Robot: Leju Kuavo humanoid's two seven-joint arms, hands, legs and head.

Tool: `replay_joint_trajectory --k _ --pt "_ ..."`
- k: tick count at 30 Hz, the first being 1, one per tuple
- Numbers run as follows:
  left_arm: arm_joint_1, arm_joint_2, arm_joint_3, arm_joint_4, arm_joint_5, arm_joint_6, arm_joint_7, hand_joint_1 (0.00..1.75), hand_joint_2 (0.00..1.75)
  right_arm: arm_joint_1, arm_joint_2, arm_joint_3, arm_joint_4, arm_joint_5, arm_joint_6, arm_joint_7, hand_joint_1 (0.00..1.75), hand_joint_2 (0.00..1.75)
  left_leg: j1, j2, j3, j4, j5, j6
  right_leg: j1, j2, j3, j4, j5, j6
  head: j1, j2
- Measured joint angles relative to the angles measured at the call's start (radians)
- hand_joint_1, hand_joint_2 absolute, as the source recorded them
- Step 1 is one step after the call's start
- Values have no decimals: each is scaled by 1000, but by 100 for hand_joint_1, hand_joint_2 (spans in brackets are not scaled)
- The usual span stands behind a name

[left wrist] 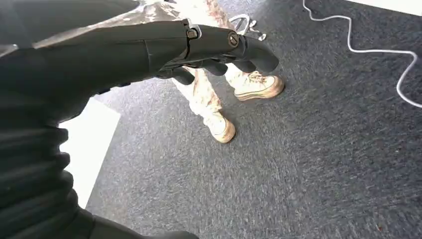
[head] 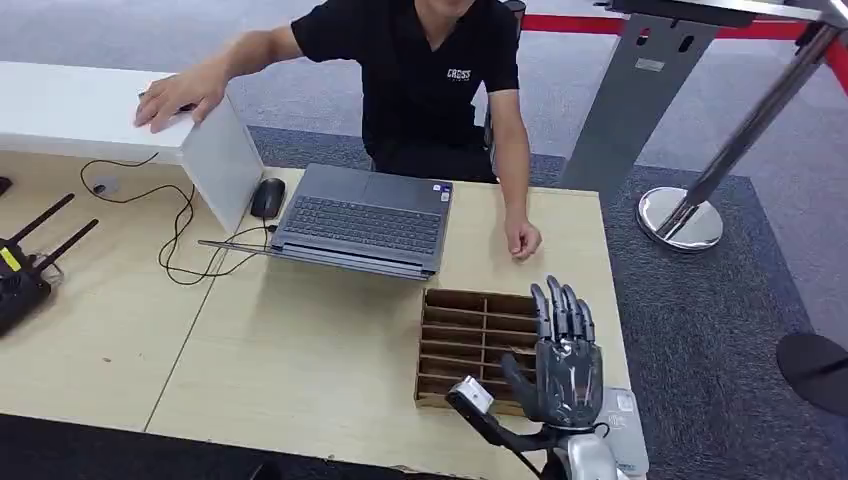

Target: Pass the card to the sensor for recognition and then transmit it.

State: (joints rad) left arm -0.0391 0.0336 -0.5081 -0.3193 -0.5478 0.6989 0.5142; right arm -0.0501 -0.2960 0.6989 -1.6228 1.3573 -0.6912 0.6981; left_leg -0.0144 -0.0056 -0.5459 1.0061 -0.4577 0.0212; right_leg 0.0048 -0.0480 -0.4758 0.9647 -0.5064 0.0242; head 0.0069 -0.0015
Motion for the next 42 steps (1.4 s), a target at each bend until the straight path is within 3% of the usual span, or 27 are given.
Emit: replay_joint_trajectory --k 42 --pt "1 0 3 0 -7 0 13 0 175 43 -27 6 20 -9 6 0 0 175 0 0 0 0 0 0 0 0 0 0 0 0 0 0"
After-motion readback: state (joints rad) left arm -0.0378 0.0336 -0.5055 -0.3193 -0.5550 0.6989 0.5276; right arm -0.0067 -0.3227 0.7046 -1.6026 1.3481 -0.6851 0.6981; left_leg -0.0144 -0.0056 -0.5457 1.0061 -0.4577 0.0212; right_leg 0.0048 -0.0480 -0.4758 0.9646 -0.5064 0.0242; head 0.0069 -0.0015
